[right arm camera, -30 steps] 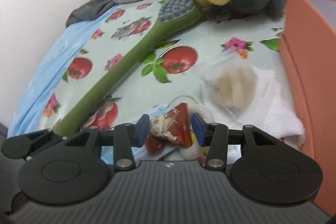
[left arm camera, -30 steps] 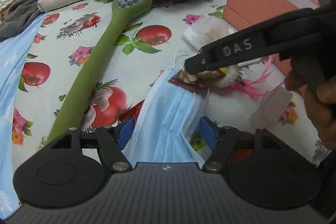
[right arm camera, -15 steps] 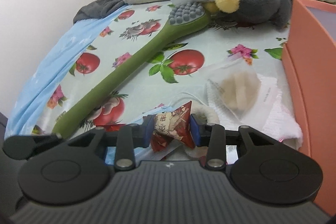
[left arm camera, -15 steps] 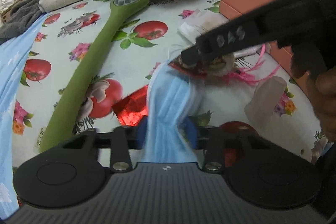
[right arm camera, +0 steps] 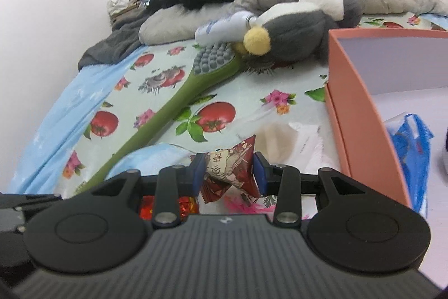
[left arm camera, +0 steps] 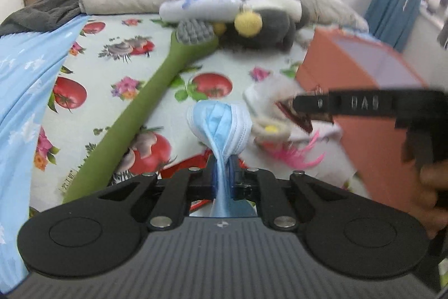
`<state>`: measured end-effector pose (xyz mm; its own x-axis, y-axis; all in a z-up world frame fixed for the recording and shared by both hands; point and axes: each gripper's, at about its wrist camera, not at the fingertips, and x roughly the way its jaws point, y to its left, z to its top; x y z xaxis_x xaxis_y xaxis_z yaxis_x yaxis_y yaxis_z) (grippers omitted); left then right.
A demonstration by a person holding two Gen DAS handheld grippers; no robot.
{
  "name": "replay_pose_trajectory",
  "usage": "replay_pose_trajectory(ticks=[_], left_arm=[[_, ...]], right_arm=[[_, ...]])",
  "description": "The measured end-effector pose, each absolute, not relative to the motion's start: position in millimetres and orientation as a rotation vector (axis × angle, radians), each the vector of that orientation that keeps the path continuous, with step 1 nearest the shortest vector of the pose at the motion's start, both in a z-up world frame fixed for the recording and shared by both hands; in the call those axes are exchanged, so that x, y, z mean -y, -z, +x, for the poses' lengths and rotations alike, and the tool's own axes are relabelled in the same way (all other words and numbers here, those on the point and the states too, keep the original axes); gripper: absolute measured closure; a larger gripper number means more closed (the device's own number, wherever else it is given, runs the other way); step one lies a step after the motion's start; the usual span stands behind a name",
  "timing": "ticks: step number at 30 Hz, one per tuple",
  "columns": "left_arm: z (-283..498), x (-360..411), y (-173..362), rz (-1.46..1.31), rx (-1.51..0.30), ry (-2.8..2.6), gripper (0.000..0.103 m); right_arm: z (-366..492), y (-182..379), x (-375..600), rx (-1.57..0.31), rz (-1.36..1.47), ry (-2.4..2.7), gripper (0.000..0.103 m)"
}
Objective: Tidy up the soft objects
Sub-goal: 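Carry the face mask and red snack wrapper over the pink box with both tools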
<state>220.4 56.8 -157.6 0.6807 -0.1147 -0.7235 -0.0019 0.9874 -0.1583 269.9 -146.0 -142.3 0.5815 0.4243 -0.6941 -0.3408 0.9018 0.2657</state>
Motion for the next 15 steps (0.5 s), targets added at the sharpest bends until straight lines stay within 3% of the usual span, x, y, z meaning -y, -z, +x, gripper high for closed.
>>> replay_pose_trajectory(ticks=[15], left_arm=[[161, -51, 76, -0.23, -0.709, 0.089, 0.093]], right_arm=[[209, 87, 167, -0.777, 0.151, -0.425, 0.063]])
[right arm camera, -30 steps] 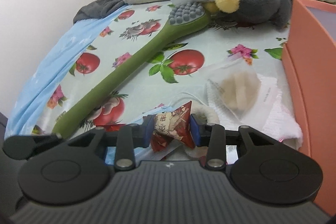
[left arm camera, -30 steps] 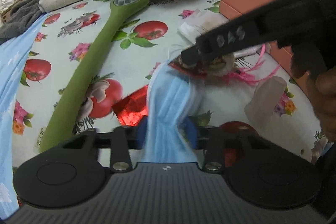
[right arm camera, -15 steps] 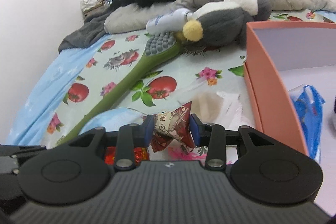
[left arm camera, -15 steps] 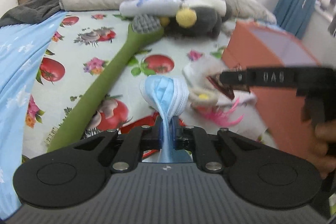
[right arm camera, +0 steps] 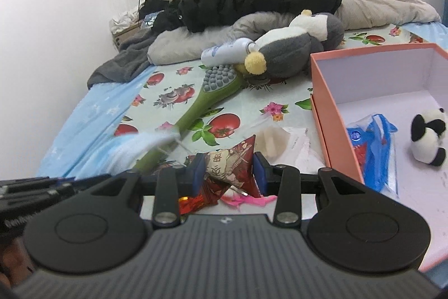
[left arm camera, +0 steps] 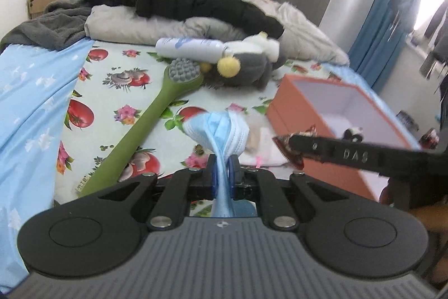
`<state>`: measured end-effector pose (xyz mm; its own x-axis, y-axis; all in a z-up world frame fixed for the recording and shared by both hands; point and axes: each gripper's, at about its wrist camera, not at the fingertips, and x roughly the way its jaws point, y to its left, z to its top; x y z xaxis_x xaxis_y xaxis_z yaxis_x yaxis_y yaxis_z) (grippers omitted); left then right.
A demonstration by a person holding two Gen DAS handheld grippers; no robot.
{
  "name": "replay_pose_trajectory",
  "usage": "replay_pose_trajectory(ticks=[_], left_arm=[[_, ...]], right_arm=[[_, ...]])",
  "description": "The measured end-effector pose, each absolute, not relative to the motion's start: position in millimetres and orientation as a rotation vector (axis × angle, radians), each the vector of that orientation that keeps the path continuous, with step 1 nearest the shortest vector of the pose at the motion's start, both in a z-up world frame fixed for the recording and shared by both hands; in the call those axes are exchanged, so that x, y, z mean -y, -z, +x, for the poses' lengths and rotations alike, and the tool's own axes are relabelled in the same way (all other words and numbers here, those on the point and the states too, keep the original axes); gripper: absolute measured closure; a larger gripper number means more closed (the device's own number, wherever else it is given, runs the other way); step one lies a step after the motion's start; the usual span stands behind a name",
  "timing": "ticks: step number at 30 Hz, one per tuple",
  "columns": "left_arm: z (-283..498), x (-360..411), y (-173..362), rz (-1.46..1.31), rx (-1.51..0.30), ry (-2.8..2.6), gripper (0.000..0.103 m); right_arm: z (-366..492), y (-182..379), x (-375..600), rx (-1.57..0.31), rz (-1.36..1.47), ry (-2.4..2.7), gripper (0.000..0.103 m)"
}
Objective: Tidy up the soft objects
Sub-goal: 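Carry the face mask and red snack wrapper over the pink box with both tools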
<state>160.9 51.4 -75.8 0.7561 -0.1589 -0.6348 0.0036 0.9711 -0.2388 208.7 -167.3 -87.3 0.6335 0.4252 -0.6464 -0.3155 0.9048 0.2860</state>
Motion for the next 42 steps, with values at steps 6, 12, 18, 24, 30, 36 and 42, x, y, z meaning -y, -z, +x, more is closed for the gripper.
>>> replay_pose_trajectory(ticks=[6, 12, 18, 24, 30, 36, 42], left_arm=[[133, -44, 50, -0.23, -0.676, 0.098, 0.093], [103, -32, 36, -0.227, -0.658, 0.113, 0.093], [77, -24, 27, -0.245, -0.653, 0.112, 0.093], [58, -12, 22, -0.241, -0.656, 0.125, 0.093], [53, 2, 17, -0.239, -0.654, 0.149, 0.093], [58, 25, 11, -0.229, -0.645, 0.207, 0.093], [64, 52, 12, -0.227, -0.662, 0.285, 0.093]], right_arm=[[182, 65, 178, -0.745, 0.158, -0.415, 0.062], [154, 46, 185, -0.711, 0.154, -0.408, 0.062], [120, 29, 194, -0.681, 0.142, -0.405, 0.062], [92, 19, 206, -0.66, 0.145, -0.393, 0.062], [81, 12, 218, -0.646, 0.162, -0.371, 0.062], [72, 5, 236, -0.63, 0.155, -0.322, 0.062], [57, 2, 261, -0.629, 0.159, -0.247, 0.062]])
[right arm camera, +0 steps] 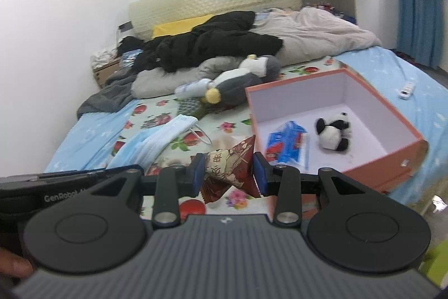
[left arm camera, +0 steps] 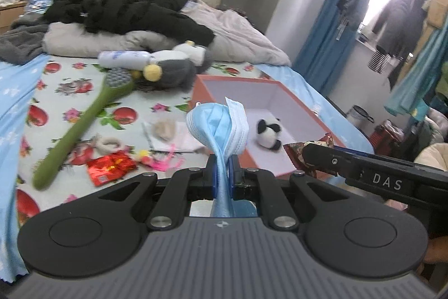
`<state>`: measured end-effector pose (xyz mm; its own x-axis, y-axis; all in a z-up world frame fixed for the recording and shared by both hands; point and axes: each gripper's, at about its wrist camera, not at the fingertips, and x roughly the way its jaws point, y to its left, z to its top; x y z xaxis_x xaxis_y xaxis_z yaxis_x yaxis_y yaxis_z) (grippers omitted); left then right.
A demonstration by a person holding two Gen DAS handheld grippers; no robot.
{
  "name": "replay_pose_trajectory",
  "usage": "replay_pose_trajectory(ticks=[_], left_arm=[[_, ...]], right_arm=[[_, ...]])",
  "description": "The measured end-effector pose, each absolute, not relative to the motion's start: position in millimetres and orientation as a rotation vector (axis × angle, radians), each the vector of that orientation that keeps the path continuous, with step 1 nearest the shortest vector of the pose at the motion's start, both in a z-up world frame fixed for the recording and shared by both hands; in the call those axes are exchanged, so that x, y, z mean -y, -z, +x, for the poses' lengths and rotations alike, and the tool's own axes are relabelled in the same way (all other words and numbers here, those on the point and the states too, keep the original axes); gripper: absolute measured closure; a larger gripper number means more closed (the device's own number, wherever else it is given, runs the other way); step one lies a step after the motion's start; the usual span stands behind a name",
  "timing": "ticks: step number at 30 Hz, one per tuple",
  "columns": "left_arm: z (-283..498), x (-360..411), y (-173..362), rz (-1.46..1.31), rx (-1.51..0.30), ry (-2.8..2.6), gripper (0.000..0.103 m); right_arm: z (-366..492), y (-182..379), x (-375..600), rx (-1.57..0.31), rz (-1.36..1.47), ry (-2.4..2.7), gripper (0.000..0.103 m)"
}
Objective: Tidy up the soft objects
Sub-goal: 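Carry the face mask and red snack wrapper over the pink box with both tools, then open both grippers to drop the mask and wrapper into the box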
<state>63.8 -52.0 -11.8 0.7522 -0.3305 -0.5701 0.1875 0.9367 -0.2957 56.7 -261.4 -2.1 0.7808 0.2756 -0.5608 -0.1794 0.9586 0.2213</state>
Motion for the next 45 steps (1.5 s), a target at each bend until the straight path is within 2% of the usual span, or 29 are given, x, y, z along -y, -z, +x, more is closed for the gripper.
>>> replay_pose_trajectory(ticks=[11, 25, 45], left_arm=[[92, 102, 17, -0.215, -0.693, 0.396, 0.093], [212, 181, 35, -0.198, -0.774, 0.483, 0.093], [359, 252, 117, -0.1, -0.953, 0.449, 0.092]], right_arm=[[56, 10, 307, -0.624, 0.2, -0.133, 0.062], [125, 42, 374, -0.705, 0.254, -0.015, 0.062], [256, 121, 428, -0.836, 0.307, -0.02, 0.06]])
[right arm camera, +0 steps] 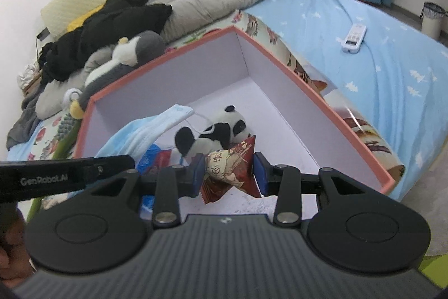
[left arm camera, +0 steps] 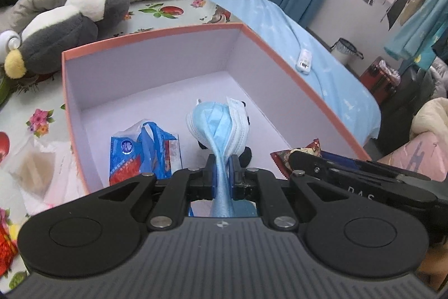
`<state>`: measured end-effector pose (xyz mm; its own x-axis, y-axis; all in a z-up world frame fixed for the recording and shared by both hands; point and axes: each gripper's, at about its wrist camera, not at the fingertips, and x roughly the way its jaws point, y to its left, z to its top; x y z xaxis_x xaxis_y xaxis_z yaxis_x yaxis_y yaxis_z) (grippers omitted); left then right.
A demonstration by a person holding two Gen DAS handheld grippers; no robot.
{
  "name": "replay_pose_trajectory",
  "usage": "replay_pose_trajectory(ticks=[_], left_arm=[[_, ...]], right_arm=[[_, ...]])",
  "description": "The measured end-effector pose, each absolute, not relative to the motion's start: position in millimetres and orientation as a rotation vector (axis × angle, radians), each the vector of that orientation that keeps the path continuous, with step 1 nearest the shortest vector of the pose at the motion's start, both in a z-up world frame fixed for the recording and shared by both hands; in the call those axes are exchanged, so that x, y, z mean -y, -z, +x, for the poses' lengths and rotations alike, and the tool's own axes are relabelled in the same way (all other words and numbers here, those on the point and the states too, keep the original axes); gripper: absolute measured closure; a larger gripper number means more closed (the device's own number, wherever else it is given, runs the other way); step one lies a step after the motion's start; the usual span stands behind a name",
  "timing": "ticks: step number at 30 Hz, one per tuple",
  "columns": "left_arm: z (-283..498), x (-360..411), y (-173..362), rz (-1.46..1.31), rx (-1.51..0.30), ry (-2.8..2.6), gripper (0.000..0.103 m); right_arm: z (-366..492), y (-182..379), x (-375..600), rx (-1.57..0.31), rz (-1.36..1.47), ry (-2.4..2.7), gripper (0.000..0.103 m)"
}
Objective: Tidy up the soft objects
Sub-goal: 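Open both grippers to drop the mask and wrapper into the box, then withdraw both tools from the box back over the bed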
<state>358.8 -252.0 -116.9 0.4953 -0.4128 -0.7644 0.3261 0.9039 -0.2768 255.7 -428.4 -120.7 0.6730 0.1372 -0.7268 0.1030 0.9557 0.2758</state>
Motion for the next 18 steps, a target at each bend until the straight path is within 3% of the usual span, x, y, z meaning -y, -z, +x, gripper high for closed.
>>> replay_pose_trajectory(ticks=[3, 4, 5, 18], left_arm=[[367, 255, 125, -0.081, -0.972, 0.433, 0.071], [368, 254, 126, -0.084, -0.967, 0.433, 0.068], [368, 254, 126, -0.084, -0.962, 0.436, 0.068], [320, 234, 81, -0.071, -0.882, 0.445, 0.068]], right_arm=[[267, 131, 432, -0.865, 0.308, -0.005, 0.053], [269, 133, 433, -0.873, 0.312, -0.001, 0.046], [269, 134, 435, -0.871, 0.315, 0.002, 0.042], [232, 94, 421, -0.787, 0.331, -0.015, 0.043]])
